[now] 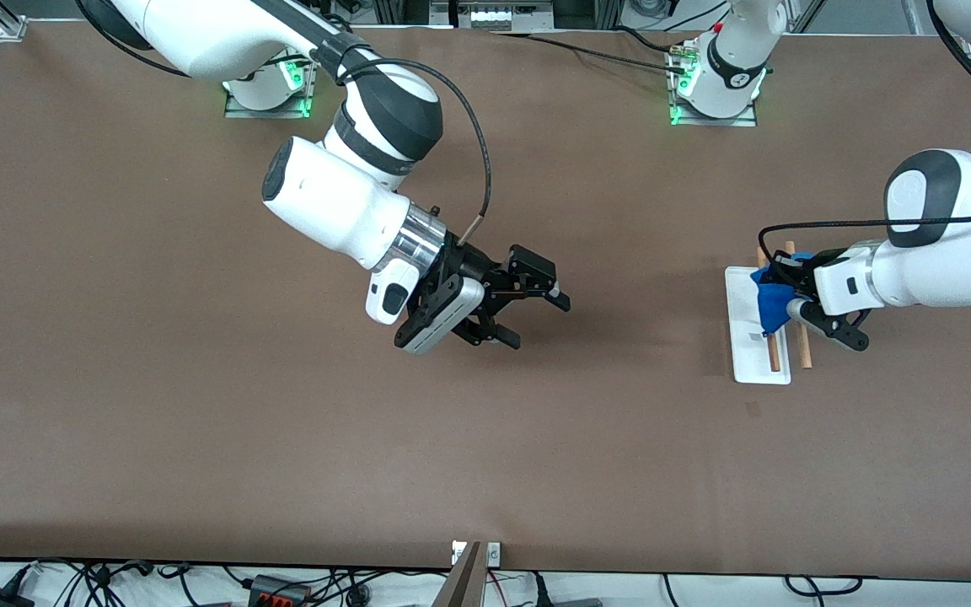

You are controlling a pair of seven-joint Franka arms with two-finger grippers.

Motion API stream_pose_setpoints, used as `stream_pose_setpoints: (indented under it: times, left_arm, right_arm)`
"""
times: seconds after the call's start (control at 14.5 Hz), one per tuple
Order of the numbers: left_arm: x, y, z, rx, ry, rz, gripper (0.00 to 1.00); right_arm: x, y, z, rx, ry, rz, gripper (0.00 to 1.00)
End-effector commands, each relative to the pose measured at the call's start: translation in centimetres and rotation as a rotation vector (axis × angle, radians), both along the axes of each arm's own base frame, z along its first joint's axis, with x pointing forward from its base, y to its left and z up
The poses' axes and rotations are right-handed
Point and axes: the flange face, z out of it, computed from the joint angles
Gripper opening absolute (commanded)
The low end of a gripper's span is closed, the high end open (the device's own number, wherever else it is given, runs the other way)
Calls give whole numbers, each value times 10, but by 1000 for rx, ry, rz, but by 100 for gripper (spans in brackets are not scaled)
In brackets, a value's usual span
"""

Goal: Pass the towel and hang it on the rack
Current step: 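Lower the towel with the left gripper onto the wooden dowels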

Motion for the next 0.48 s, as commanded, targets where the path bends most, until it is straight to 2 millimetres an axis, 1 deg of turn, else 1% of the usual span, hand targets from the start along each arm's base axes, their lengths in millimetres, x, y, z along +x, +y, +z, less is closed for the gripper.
stream_pose_setpoints:
  times: [0.0, 0.14, 0.34, 0.41]
  left_arm:
    - [-6, 3, -8, 35, -27, -1, 3]
    - [-3, 3, -15, 49, -45, 2, 3]
    - [-1, 4, -31, 50, -59, 12, 3]
    - [0, 5, -32, 61, -73, 6, 3]
  right_arm:
    - [-2, -1, 1, -13, -15, 10, 100]
    - [-2, -1, 1, -14, -16, 11, 100]
    - [-1, -1, -1, -15, -13, 11, 100]
    - [-1, -1, -1, -15, -13, 11, 100]
